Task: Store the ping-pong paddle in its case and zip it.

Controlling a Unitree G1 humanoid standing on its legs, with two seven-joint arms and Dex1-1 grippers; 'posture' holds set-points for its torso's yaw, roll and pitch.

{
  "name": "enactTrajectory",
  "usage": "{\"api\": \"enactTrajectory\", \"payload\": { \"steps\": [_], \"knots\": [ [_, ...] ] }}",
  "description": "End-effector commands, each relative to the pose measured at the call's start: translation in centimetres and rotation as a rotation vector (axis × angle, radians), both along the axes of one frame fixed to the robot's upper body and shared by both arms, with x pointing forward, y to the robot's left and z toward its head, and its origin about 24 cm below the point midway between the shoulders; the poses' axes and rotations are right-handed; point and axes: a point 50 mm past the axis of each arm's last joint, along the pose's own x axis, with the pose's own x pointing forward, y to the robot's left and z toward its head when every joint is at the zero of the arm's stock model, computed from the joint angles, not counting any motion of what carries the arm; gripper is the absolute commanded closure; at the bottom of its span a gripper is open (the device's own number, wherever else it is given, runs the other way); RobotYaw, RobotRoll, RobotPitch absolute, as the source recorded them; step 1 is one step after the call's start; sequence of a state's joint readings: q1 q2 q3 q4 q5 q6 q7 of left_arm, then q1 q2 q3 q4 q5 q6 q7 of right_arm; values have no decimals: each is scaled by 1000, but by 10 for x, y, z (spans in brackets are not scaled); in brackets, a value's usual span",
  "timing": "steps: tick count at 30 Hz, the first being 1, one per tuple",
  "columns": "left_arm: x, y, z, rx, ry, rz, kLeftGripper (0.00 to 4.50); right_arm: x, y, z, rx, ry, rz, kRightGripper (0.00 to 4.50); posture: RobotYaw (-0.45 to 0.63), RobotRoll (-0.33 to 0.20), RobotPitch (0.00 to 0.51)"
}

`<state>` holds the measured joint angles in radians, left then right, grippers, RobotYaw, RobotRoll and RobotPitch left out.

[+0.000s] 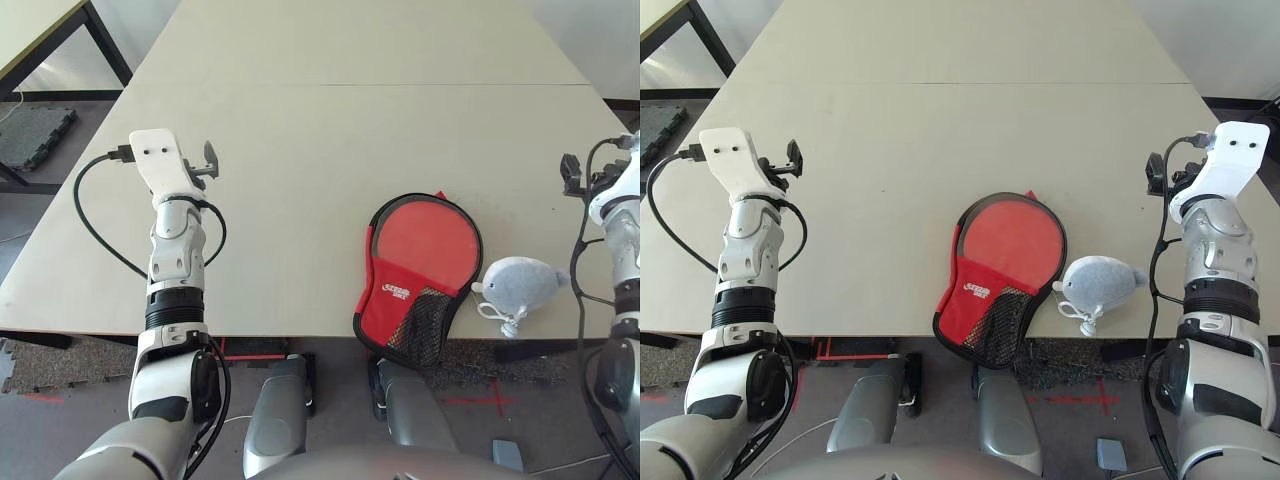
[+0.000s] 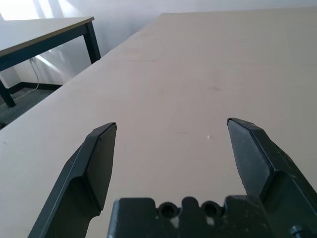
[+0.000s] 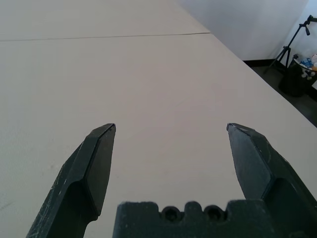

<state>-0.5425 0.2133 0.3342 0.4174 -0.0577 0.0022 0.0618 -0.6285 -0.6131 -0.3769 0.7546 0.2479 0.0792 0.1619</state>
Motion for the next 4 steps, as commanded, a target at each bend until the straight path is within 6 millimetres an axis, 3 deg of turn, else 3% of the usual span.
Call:
{"api": "enactTrajectory", "payload": {
  "steps": [1,4],
  "knots": [
    [-1,1,-11,-13,23,-8,0,-2,-2,-7,16,4,-24,43,0,0,163],
    [-4,6,-15,-16,32,34,0,-4,-4,-9,25,5,-34,43,-5,0,167]
  ]
}}
